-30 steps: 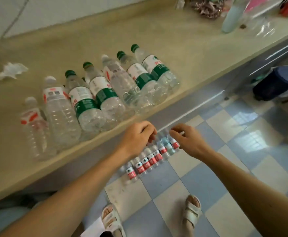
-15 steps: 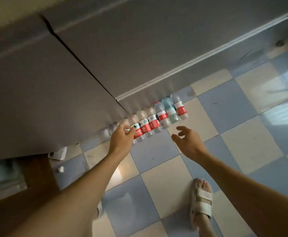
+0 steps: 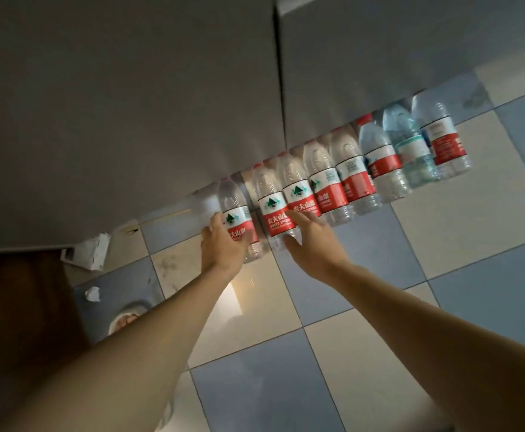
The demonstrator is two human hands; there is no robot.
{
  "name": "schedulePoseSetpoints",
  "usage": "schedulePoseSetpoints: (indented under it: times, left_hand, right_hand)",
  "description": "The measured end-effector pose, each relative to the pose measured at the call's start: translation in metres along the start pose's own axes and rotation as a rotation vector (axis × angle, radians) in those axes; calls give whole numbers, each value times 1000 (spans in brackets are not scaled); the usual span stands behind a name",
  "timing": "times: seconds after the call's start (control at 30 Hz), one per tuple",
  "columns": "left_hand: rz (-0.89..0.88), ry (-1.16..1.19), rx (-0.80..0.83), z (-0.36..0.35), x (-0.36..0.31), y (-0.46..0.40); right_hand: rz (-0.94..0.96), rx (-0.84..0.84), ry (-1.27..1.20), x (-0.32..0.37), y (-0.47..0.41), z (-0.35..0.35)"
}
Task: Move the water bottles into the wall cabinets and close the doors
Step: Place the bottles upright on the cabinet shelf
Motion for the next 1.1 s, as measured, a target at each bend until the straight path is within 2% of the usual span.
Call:
schedulePoseSetpoints:
  times: [0.13,0.33,0.6,0.77,0.83,0.93,1.1]
  left_hand:
    - [55,101,75,-35,33,-31]
    - [110,268,158,-69,51,-29]
    - [49,204,328,-75,67,8]
    - [64,48,397,-86,90,46]
    - [77,33,376,-88,91,47]
    - [70,79,256,-80,77,23]
    - [-10,144,193,-78,48,-23]
  right_hand:
    - [49,10,98,-5,-27,-54]
    - [54,-131,60,-12,-14,-84]
    - [27,-92,-1,-36,28,-82]
    - [0,-49,7,-59,70,-85]
    - [-43,-56,-12,-62,69,-81]
    - [-66,-114,-30,-53,45,-72]
    - [156,-195,74,-2,-16,-55]
Point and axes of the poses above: each hand's wrist, its own y-axis away from the middle knuckle, its own z-axis out of the back of the hand, x = y × z, the point moved 7 cm from there along -y, towards the middle knuckle, and after that the axes turned 5 degrees about -x, right-handed, at the moved point
